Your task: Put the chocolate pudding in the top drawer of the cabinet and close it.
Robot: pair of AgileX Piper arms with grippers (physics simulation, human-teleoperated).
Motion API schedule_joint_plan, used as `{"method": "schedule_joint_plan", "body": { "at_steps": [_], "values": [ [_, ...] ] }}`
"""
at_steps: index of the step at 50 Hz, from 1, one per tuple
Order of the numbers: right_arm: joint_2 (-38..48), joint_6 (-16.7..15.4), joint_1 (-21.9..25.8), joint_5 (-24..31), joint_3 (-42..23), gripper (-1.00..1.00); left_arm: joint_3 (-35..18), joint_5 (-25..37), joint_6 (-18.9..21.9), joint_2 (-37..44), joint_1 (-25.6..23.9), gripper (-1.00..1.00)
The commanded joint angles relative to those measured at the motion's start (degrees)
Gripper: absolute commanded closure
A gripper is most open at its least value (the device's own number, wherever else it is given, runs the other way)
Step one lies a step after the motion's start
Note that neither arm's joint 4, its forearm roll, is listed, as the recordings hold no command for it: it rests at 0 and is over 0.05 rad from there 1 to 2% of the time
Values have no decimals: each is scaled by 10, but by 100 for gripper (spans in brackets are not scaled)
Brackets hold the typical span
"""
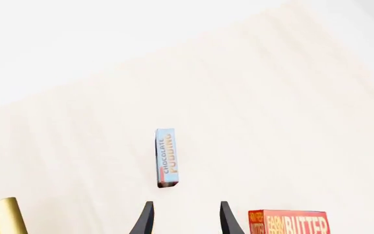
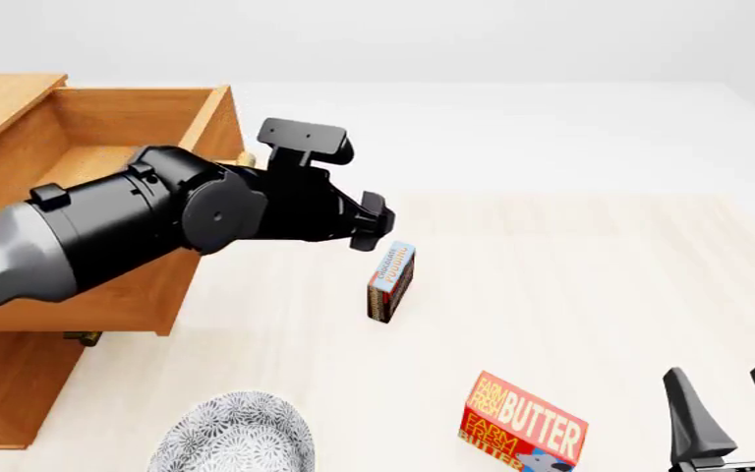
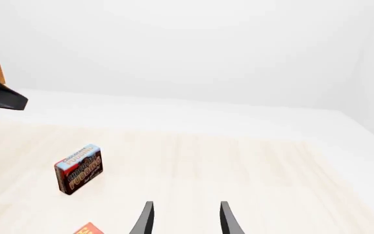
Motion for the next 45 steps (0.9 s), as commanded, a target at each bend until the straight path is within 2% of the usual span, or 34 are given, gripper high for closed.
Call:
{"method": "schedule_joint_plan", "body": {
  "at_steps": [1, 45],
  "values": [
    [0, 1, 0, 1, 0, -100, -3, -12, 19, 18, 20, -100],
    [0, 4, 0, 1, 0, -100, 20, -73, -6, 75, 4, -100]
  ]
}}
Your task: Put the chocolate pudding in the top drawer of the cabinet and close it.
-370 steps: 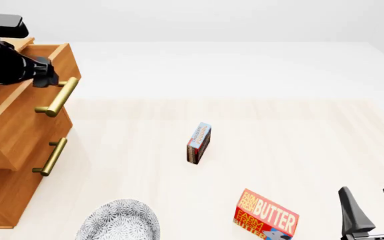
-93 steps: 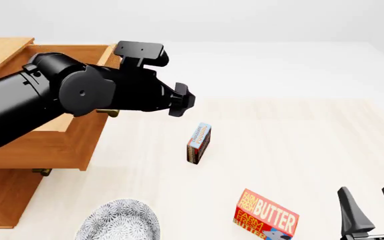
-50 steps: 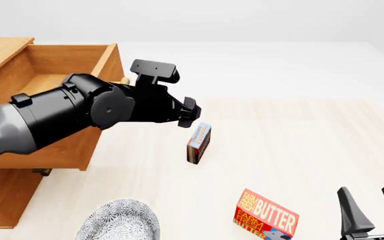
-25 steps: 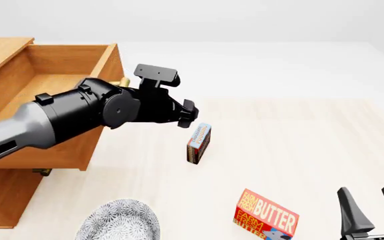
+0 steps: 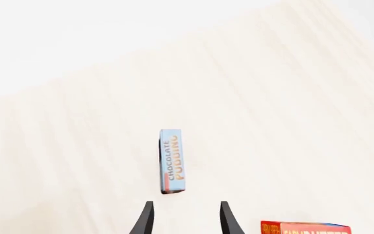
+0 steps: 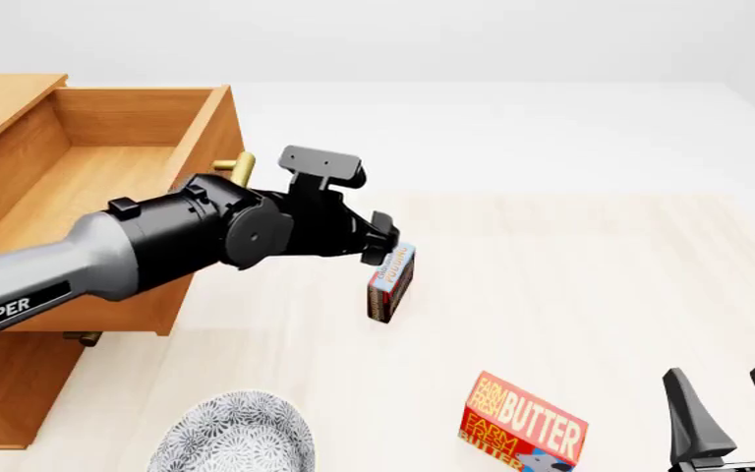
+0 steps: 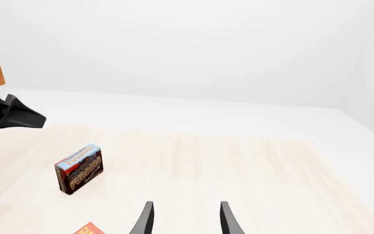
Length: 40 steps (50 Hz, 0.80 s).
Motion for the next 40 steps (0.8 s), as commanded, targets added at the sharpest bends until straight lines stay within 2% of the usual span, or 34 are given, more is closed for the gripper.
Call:
{"method": "schedule_joint_plan", "body": {
  "at_steps": [1, 40],
  "values": [
    [0, 1, 1, 0, 0, -100, 5, -13, -5, 14, -6, -100],
    [1, 3, 1, 4, 0, -100, 7, -54, -30, 77, -18, -100]
  ]
}}
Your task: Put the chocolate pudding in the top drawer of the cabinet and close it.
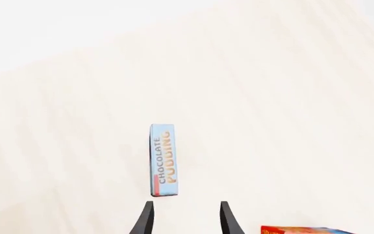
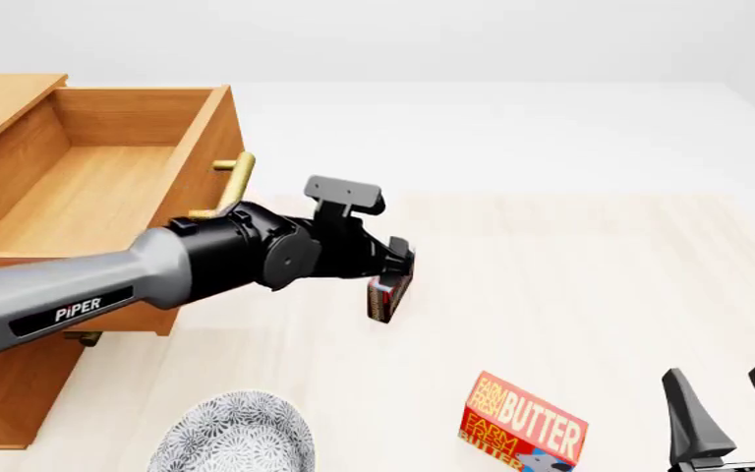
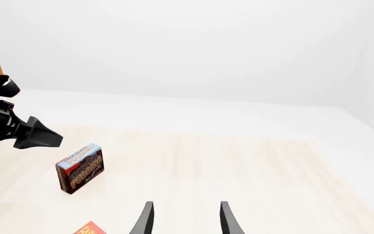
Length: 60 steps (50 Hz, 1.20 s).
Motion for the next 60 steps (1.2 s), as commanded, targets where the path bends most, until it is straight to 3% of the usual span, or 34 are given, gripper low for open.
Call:
{"method": "schedule_joint_plan", "body": {
  "at_steps": [1, 30, 36, 38, 60],
  "values": [
    [0, 0, 0, 2, 0, -100, -1, -10, -6, 17, -3, -100],
    [1, -1, 0, 4, 0, -100, -4, -25, -3, 41, 11, -100],
    [1, -1, 0, 4, 0, -100, -12, -27, 10, 52, 25, -100],
    [1, -1, 0, 4, 0, -100, -19, -25, 33, 58, 45, -100],
    [1, -1, 0, 4, 0, -100, -14, -41, 10, 76, 32, -100]
  ]
}}
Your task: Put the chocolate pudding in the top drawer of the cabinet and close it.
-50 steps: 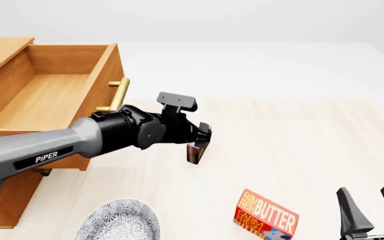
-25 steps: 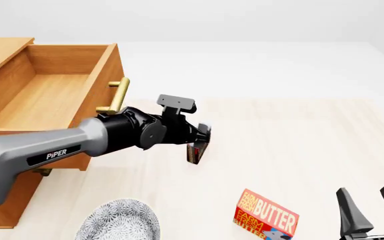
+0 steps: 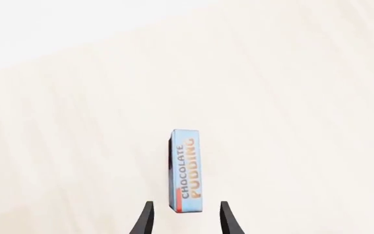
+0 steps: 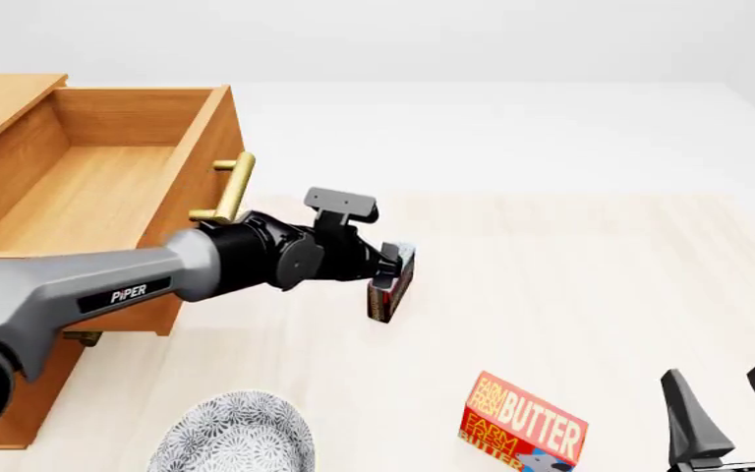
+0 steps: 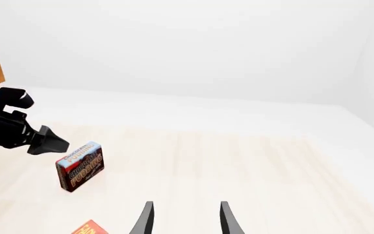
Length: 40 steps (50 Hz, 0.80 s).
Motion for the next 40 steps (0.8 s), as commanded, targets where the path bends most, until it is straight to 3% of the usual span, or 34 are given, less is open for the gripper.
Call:
{"method": "schedule_joint_plan", "body": {
  "at_steps": [1, 40],
  "values": [
    [0, 0, 0, 0, 0, -100, -1, -7, -4, 12, 1, -100],
    [6, 0, 1, -2, 0, -100, -26, -19, -12, 70, 0, -100]
  ]
}}
